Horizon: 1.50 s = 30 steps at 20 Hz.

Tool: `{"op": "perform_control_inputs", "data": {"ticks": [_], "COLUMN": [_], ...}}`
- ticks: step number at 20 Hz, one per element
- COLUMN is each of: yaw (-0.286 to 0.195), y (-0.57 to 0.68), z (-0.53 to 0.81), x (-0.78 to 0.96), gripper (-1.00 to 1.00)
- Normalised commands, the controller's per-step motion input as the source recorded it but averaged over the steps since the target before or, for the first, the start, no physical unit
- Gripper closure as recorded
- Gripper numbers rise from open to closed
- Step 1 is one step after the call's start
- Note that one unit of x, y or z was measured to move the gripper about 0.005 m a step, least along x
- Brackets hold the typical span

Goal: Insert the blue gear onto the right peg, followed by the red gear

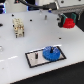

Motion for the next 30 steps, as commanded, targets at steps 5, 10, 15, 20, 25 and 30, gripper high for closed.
{"op": "perform_control_inputs", "data": {"ticks": [5,10,15,20,25,30], "yaw": [0.0,0.0,0.0,0.0,0.0,0.0], "y": [-0.3,-0.27,-0.25,-0.24,-0.23,-0.17], "z": [0.2,0.12,0.05,0.02,-0.04,-0.08], "x": [0.72,0.75,0.65,0.46,0.21,0.07], "gripper": [1.0,1.0,1.0,1.0,1.0,1.0]}}
